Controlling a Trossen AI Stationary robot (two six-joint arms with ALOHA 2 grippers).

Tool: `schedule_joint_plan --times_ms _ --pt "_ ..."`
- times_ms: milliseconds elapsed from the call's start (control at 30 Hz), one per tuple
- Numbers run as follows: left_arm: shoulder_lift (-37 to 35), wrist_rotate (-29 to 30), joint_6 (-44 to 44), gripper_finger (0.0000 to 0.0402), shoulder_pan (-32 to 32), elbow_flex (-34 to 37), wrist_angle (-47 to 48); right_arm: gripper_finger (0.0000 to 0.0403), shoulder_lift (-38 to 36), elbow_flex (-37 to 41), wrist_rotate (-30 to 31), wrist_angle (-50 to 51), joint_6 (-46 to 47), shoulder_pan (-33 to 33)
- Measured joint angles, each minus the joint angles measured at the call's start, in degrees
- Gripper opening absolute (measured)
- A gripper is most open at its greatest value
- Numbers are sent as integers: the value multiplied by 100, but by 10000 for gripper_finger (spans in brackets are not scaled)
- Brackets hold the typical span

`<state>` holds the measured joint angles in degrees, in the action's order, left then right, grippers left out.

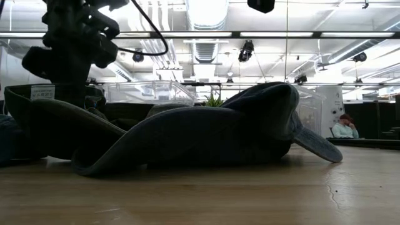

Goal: Pick & Place hat
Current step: Put the green cap in the right transparent bin

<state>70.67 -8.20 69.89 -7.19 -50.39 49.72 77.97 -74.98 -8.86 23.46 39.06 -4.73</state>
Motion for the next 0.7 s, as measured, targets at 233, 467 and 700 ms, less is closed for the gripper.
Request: schedule_joint_plan --times_ms 233,467,700 --pt "297 99 -203 142 1 2 1 284 0 0 26 -4 -30 0" --pt "201 -93 -251 19 -17 -78 38 268 0 0 28 -4 -30 0" --pt "-392 -92 -203 5 -19 -648 39 257 0 0 28 -3 -26 0"
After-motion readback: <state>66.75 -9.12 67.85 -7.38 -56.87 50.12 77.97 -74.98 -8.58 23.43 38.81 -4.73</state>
